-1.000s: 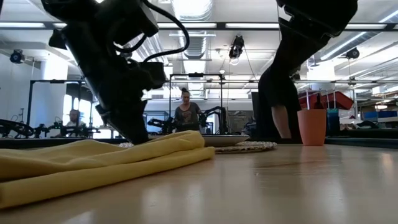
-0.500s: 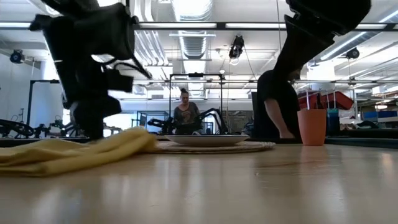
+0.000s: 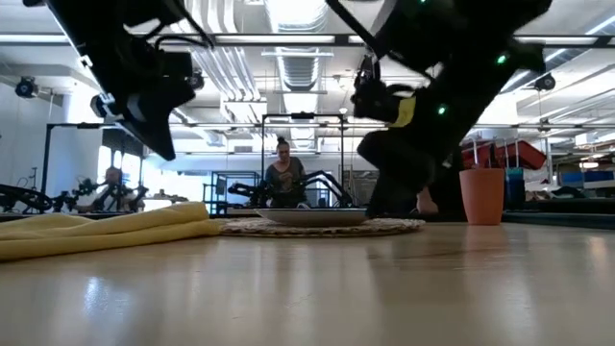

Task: Set table place
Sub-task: Move the brown table mat to the center of the table

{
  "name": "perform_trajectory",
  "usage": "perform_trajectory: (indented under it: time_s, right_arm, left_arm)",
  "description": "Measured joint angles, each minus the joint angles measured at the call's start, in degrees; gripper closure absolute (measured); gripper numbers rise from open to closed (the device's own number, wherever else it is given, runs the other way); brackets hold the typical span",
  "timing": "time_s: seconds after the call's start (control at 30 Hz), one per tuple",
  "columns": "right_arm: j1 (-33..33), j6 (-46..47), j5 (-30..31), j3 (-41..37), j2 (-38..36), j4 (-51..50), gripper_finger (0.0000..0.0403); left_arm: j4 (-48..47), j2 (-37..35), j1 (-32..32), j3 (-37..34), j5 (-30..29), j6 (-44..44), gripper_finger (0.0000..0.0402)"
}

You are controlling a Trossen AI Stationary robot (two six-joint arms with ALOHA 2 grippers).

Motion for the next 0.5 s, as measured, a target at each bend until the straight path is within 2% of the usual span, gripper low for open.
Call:
perform_trajectory:
  time_s: [0.2, 0.33, 0.5]
  right_arm:
    - [-5.0, -5.3, -3.7, 1.3, 0.3, 2.3, 0.0403]
    - [-8.3, -7.1, -9.2, 2.3, 2.0, 2.2, 0.0403]
    - [-7.9, -4.9, -11.3, 2.3, 3.6, 1.5, 0.0403]
  left_arm:
    - [3.1, 0.1, -1.7, 0.0, 0.9, 1.0, 0.0401]
    - [3.4, 2.1, -1.8, 0.0, 0.9, 1.2, 0.0401]
    - [4.0, 5.1, -1.9, 0.0, 1.1, 1.1, 0.0401]
